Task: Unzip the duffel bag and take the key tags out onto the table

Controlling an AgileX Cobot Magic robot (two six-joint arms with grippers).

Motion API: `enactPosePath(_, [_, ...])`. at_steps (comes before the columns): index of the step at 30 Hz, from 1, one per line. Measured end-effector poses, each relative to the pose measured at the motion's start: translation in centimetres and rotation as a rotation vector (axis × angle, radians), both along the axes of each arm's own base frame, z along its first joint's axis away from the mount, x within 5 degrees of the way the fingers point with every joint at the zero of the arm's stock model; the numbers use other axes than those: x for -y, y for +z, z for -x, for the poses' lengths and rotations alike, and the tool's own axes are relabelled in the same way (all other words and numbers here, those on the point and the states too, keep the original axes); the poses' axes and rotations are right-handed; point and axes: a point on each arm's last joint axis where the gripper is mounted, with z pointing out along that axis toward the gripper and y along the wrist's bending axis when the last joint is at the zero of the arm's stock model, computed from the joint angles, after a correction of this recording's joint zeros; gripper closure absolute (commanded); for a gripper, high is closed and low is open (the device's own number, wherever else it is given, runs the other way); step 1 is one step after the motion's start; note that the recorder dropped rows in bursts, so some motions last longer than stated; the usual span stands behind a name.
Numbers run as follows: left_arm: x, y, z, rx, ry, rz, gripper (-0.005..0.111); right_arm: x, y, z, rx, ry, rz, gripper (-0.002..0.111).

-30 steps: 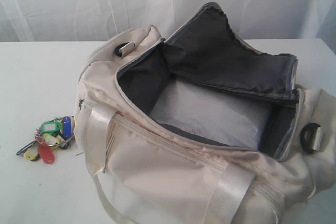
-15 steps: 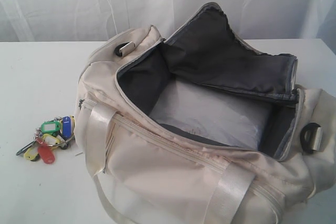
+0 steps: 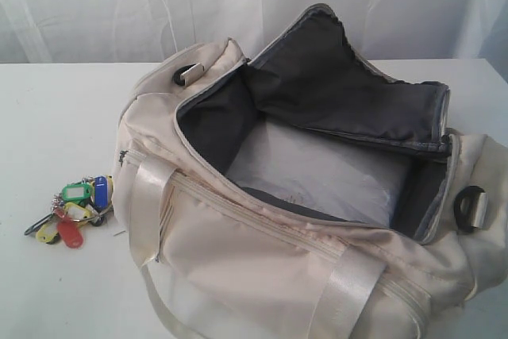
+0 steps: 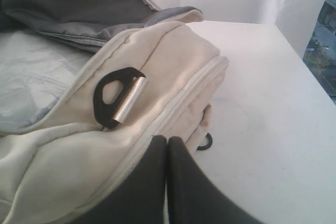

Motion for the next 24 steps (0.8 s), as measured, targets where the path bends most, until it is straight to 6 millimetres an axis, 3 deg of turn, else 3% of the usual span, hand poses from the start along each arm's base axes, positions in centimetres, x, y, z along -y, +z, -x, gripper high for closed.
enactPosePath(24, [0.00,0.00,0.00,0.000,0.000,0.000,0.107,0.05,0.00,-0.01,0.000,-0.009,0.000,0.108])
